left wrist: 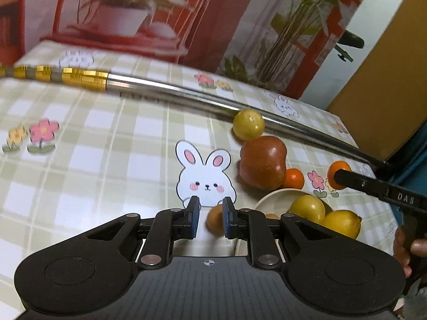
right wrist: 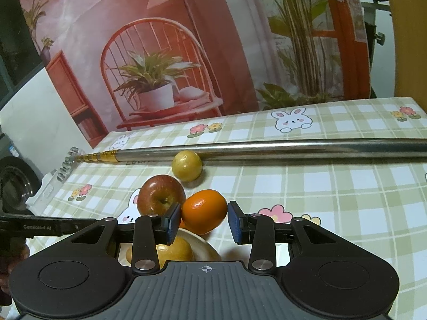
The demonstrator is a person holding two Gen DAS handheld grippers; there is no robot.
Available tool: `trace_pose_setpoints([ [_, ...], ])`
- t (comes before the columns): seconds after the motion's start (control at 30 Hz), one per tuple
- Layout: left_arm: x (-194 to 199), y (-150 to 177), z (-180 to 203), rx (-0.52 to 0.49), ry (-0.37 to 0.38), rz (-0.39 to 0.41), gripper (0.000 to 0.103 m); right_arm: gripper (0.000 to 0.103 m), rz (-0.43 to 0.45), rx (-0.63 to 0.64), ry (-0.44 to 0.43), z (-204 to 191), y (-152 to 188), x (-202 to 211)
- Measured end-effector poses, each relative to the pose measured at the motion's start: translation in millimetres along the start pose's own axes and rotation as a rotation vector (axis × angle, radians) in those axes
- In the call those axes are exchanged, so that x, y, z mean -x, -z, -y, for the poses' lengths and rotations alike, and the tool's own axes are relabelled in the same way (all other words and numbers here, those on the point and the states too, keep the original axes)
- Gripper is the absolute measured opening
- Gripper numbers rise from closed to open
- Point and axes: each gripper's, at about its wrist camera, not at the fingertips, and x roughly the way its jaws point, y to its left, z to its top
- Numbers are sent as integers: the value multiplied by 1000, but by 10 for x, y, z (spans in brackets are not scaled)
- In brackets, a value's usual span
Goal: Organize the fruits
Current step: 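Grasp the tangerine with the right gripper while the left carries the brown fruit toward the plate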
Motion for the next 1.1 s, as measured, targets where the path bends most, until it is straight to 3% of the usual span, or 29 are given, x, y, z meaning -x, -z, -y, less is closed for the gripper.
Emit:
trace_pose_setpoints([
  [0.17,-90,-33,-89,109,33,-36,19,35,0,-6,4,14,19,17],
  [0.3,-107,-36,-103,153,49,-47,32,35,0,-8,2,13,21,18],
  [0.73,-310,-18,-169,288,93,-119,31,35,5,-13,4,15,21,36],
  [0.77,-309,-16,-162,283,93,-114,21,35,6,-12,4,15,22,39],
  [1.1,-179,-87,-327,280,-1,-45,22,35,11,-11,8,27,22,51],
])
